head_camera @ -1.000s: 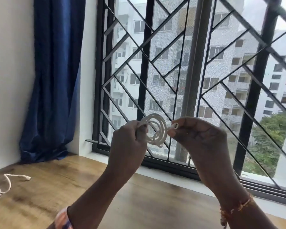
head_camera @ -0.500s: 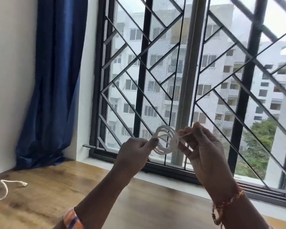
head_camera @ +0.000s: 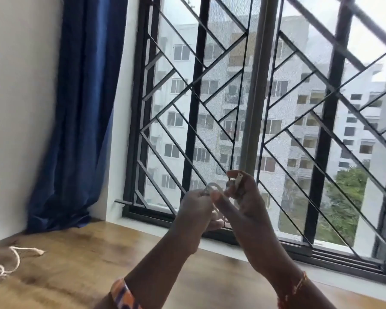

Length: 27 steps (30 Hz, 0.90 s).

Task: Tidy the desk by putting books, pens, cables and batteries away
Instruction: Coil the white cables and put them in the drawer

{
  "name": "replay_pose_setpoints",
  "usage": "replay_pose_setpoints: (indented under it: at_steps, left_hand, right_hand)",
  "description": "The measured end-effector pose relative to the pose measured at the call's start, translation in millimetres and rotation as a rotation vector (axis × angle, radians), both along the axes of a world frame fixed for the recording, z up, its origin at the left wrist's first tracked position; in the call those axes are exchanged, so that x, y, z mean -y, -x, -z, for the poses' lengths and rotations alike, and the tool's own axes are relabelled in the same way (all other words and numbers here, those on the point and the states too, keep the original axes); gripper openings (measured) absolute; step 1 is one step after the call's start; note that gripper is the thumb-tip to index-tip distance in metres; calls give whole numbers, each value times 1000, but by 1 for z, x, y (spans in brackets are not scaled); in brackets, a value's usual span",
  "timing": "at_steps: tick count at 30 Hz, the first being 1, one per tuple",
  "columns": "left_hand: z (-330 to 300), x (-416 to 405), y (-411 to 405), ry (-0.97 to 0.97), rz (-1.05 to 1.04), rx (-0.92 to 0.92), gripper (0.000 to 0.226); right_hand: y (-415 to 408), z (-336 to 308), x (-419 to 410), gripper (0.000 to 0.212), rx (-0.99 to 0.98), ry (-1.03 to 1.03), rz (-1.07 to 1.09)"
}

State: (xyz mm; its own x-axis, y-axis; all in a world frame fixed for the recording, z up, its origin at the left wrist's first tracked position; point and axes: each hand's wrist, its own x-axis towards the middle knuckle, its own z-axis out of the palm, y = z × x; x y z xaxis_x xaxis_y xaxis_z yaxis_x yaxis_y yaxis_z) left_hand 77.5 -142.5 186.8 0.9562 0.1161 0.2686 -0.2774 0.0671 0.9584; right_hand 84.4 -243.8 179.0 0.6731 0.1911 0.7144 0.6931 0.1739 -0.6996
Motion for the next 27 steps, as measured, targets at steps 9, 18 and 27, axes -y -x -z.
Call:
replay_pose_setpoints:
  at_steps: [9,18,27]
  left_hand:
    - [3,-52,23,384,445,-25,28]
    - [27,-72,55,221,141,-2,20]
    - [48,-59,136,140,-229,53,12]
  right_hand:
    - [-10,-10,-9,38,-181,-155,-146]
    - [25,3,-24,30,-437,-271,-489]
    - [81,24,-30,28,-607,-281,-677]
